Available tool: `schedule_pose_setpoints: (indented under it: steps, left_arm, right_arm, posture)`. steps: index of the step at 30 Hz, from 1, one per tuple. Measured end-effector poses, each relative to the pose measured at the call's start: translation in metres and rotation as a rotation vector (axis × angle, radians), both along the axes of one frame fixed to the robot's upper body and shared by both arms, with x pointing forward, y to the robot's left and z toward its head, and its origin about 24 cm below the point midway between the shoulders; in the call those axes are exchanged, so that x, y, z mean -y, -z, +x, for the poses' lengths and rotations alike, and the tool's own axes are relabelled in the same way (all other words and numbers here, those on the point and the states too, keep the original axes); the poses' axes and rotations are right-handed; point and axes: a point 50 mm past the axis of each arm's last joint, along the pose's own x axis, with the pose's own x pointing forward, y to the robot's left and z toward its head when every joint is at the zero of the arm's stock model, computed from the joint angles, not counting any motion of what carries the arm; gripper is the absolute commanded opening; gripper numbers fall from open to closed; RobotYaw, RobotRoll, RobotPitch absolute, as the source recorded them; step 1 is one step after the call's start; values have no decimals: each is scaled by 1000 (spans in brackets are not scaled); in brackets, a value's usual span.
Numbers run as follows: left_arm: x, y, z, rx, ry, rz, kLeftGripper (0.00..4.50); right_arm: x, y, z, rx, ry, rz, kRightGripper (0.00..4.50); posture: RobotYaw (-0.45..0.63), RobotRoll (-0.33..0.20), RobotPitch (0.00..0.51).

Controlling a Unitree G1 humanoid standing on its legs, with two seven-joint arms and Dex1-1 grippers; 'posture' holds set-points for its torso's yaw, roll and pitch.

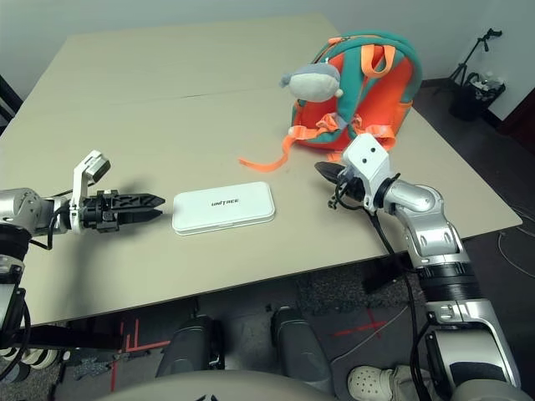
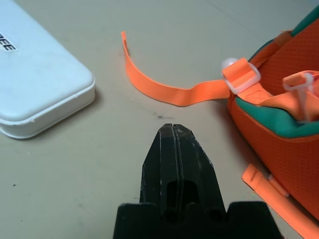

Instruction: Put the pencil case into the backpack and zip it.

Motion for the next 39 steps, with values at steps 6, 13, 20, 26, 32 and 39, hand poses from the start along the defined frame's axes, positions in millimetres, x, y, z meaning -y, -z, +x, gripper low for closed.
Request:
schedule_pose_setpoints:
  steps: [6, 13, 20, 26, 32, 39]
  left_arm:
    - [2, 6, 3, 4, 7, 3, 4500]
    - [3, 6, 6, 2, 17, 9, 4500]
    - [3, 5, 6, 0, 30, 22, 4500]
    - [3, 5, 7, -3, 31, 22, 4500]
    - [3, 5, 7, -3, 30, 28, 4500]
    - [2, 4, 8, -14, 16, 26, 4500]
  right_arm:
    - [-9, 6, -1, -5, -52, -70, 12]
    - [-19, 18, -3, -17, -104, -171, 12]
    - [-29, 34, 0, -65, -163, -274, 12]
    - [-46, 39, 6, -65, -223, -316, 12]
    - [-71, 37, 11, -50, -310, -343, 12]
    - [-92, 37, 11, -51, -371, -335, 12]
  posture:
    - [-121, 0, 89]
    - [-125, 0, 83]
    - [-111, 0, 82]
    - [-110, 0, 79]
    - [-114, 0, 79]
    - [-114, 0, 74]
